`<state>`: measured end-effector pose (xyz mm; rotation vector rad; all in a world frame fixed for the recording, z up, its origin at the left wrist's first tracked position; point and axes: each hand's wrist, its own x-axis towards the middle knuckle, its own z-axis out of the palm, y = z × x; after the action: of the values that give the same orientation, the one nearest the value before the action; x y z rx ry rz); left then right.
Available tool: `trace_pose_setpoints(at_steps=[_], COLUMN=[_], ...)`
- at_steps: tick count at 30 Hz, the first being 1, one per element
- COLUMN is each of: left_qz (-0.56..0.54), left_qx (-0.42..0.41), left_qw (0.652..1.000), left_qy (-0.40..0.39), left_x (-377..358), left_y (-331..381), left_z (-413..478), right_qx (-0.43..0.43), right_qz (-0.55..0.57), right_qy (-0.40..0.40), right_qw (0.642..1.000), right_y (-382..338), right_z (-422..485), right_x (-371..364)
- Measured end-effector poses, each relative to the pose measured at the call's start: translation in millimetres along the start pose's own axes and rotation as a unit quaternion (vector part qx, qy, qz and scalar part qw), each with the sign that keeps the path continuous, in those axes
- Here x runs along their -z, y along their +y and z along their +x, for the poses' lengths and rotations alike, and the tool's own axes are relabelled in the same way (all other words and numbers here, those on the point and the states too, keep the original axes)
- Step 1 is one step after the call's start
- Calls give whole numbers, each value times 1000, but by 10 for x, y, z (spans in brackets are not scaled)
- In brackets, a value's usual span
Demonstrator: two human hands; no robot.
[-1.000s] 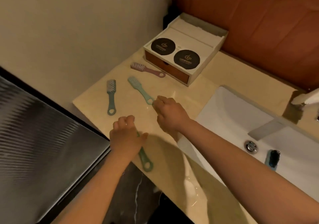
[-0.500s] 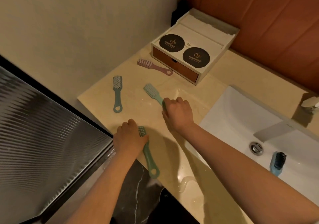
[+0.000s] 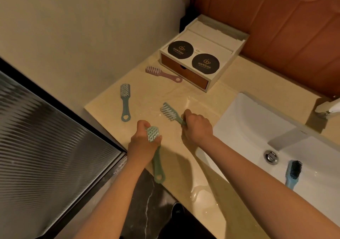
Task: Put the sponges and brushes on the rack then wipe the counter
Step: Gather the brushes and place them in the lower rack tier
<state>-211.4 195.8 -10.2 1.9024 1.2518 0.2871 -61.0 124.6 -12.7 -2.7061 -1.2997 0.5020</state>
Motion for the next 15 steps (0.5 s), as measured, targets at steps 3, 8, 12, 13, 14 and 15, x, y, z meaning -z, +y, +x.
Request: trace_pose_setpoints(at_steps=[3, 8, 12, 13, 14, 15], left_qz=[-93, -368, -498, -502, -502, -505], left_qx=[28, 121, 177, 188, 197, 207], left_qw=[995, 920, 838, 830, 826, 819], left_qy=[-1, -60, -137, -153, -166, -179], left_x=[-16, -64, -155, -198, -247, -291], left_y=[41, 217, 421, 472, 508, 549], left_z=[-3, -96, -262, -298, -329, -360], right_qx=[-4, -84, -148, -155, -159, -162], right_qz=[84, 363, 508, 523, 540, 563], right_qy=[-36, -66, -53, -46, -41, -37], right_qw=[996, 926, 847, 837, 825, 810], right_y=[104, 385, 589, 640, 683, 724], right_z=[-195, -711, -1057, -1127, -1189, -1247], right_x=[61, 177, 203, 207, 208, 207])
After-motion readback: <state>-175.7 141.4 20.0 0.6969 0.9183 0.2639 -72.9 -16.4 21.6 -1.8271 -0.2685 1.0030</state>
